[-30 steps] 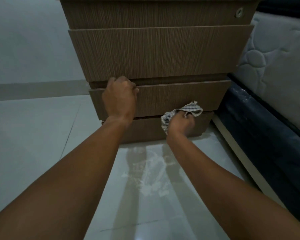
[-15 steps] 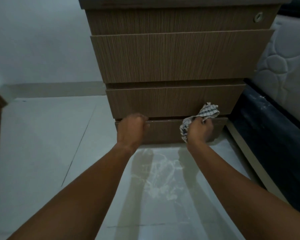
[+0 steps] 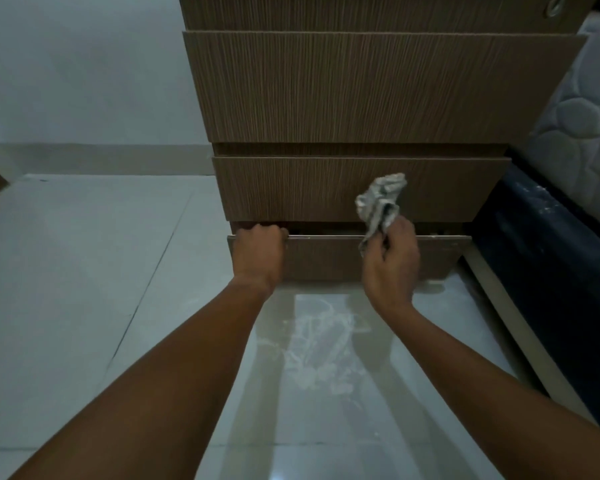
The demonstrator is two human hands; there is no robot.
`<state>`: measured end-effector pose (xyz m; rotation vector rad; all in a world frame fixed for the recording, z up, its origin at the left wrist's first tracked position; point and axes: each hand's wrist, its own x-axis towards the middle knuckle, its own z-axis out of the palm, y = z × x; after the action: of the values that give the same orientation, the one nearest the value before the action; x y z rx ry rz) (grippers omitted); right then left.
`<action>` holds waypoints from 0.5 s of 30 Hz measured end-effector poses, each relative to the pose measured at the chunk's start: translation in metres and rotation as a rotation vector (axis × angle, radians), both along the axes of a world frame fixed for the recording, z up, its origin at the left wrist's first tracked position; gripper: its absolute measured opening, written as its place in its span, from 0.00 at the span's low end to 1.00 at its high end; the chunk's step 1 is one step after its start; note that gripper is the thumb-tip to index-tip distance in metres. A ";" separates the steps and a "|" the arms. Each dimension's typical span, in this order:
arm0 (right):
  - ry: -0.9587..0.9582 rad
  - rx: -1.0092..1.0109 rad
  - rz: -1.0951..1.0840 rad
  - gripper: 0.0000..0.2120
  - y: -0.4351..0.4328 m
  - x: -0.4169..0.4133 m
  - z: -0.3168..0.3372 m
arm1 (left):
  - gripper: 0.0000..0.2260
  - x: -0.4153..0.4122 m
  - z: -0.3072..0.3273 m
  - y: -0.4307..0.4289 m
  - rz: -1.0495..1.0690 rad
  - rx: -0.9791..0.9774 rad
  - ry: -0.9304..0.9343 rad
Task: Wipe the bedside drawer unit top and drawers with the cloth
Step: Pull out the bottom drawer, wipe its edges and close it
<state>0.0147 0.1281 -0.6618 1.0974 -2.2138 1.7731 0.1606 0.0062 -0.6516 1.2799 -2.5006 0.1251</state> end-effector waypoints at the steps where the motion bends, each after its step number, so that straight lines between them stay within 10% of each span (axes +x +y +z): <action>1: 0.080 0.037 0.061 0.15 -0.003 0.003 0.001 | 0.10 0.003 0.000 0.002 0.006 -0.005 -0.002; 9: 0.668 0.578 0.294 0.24 -0.012 0.048 -0.030 | 0.08 0.032 0.005 0.032 0.036 -0.026 -0.039; 15: 0.659 0.533 0.260 0.18 -0.005 0.051 -0.028 | 0.04 0.047 0.004 0.041 -0.012 -0.027 -0.002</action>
<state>0.0655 0.1229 -0.6900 1.8081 -2.1905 0.6753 0.2074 0.0470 -0.6473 1.2548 -2.4987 0.1571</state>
